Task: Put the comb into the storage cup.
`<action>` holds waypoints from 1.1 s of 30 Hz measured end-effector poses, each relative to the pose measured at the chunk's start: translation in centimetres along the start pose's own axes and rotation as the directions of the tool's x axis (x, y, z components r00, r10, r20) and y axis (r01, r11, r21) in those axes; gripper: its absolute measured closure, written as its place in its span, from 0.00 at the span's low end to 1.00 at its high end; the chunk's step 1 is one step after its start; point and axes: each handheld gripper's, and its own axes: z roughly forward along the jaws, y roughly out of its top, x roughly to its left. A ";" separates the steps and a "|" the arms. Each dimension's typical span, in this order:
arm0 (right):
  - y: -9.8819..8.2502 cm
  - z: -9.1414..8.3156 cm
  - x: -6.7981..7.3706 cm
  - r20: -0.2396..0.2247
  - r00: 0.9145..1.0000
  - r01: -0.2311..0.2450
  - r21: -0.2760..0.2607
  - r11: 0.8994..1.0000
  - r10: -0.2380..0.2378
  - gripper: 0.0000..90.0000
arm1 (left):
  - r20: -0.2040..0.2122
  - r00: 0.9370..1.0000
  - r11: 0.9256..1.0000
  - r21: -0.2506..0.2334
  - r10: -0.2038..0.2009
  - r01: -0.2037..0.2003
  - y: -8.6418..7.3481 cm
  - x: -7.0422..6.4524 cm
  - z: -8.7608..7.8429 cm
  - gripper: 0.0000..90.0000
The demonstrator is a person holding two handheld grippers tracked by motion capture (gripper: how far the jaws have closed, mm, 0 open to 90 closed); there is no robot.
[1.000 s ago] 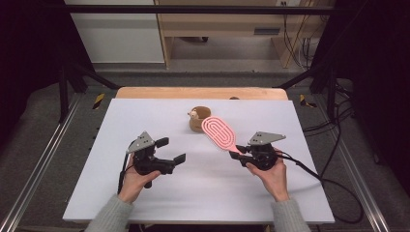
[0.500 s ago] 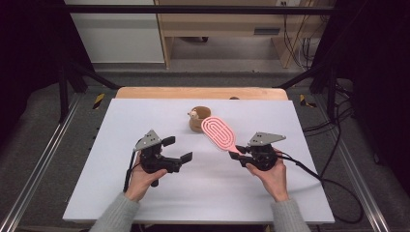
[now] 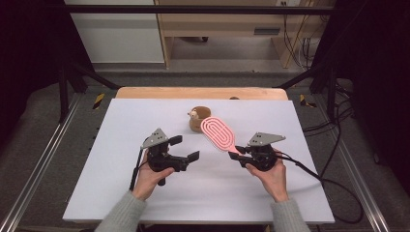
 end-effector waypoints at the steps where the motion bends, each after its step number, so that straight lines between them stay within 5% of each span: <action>1: 0.0 0.0 0.0 0.001 1.000 0.001 0.000 1.000 -0.001 0.77 | 0.003 1.000 1.000 0.000 -0.003 0.003 0.0 -0.1 0.1 0.02; 33: 0.2 -0.1 0.3 -0.008 1.000 0.012 -0.006 1.000 -0.012 0.77 | 0.029 0.999 0.999 -0.010 -0.042 0.042 1.3 -1.8 3.4 0.02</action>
